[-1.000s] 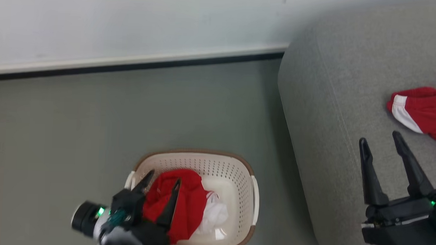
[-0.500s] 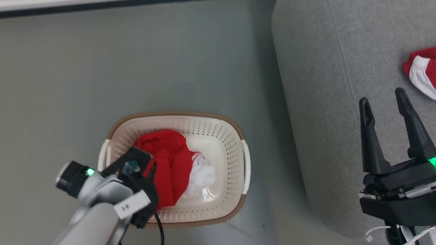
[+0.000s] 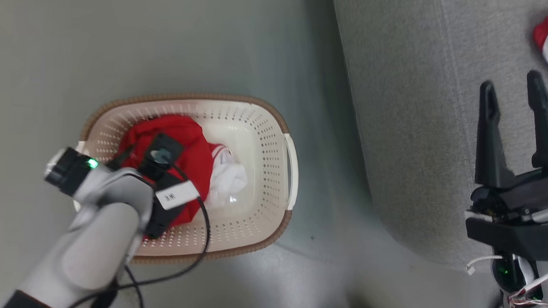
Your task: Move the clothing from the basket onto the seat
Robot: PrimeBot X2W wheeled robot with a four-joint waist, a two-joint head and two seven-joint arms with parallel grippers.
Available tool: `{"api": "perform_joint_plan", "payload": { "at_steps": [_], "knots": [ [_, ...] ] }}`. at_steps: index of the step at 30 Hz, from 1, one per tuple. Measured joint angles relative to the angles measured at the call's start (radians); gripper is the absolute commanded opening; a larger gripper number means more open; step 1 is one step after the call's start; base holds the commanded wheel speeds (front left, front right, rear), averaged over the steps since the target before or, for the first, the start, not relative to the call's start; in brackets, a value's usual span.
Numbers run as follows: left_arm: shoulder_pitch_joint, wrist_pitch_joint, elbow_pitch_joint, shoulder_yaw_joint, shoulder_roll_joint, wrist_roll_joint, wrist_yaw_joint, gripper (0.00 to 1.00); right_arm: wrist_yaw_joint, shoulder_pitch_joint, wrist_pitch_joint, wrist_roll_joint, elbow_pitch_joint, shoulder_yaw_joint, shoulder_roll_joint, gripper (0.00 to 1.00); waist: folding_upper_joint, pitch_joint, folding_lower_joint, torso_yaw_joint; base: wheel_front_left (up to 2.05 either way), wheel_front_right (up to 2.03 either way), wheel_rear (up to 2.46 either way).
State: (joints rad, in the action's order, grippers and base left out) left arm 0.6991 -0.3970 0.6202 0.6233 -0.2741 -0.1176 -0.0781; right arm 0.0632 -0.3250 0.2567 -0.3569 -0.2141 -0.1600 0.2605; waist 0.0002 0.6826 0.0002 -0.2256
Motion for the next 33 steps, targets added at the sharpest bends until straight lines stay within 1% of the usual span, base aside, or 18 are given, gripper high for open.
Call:
{"api": "perform_joint_plan", "payload": {
  "at_steps": [2,6,14,16,21,27,29,30,33],
  "knots": [
    [0.022,-0.024,0.021,-0.005,-0.022,0.009,-0.001,1.0,0.003,-0.016,0.0,-0.026,-0.008,0.004,-0.019,1.0,0.0001,0.03,0.0,-0.008,0.0,0.0,0.0],
    [0.075,-0.054,0.048,-0.01,-0.043,0.02,-0.001,1.0,0.012,-0.035,0.0,-0.04,-0.012,0.006,-0.044,1.0,0.0,0.089,-0.0001,-0.025,0.0,0.0,0.0],
    [0.083,-0.089,0.115,-0.005,-0.017,0.024,-0.01,1.0,0.026,-0.054,0.0,-0.058,0.024,0.026,-0.078,1.0,0.0,0.176,-0.0001,-0.061,0.0,0.0,0.0],
    [0.083,-0.091,0.128,-0.005,-0.018,0.025,-0.01,1.0,0.027,-0.058,0.0,-0.058,0.028,0.026,-0.087,1.0,0.0,0.188,0.0,-0.069,0.0,0.0,0.0],
    [0.092,-0.104,0.156,-0.014,-0.045,0.028,-0.018,1.0,0.038,-0.079,0.0,-0.058,0.031,0.029,-0.102,1.0,-0.0001,0.207,-0.0003,-0.091,0.0,0.0,0.0],
    [0.103,-0.107,0.184,-0.016,-0.039,0.045,-0.019,1.0,0.043,-0.079,0.0,-0.058,0.051,0.041,-0.107,1.0,0.0,0.223,-0.0002,-0.109,0.0,0.0,0.0],
    [0.107,-0.107,0.191,-0.018,-0.034,0.045,-0.02,0.46,0.044,-0.079,0.0,-0.058,0.055,0.043,-0.112,1.0,-0.0001,0.226,-0.0002,-0.113,0.0,0.0,0.0],
    [0.11,-0.107,0.194,-0.02,-0.028,0.044,-0.02,0.0,0.044,-0.079,0.0,-0.058,0.058,0.044,-0.115,1.0,-0.0001,0.226,-0.0002,-0.114,0.0,0.0,0.0],
    [0.113,-0.098,0.199,-0.027,0.007,0.034,-0.025,0.0,0.051,-0.079,0.0,-0.058,0.071,0.048,-0.12,1.0,-0.0001,0.223,-0.0002,-0.114,0.0,0.0,0.0]
  ]
}}
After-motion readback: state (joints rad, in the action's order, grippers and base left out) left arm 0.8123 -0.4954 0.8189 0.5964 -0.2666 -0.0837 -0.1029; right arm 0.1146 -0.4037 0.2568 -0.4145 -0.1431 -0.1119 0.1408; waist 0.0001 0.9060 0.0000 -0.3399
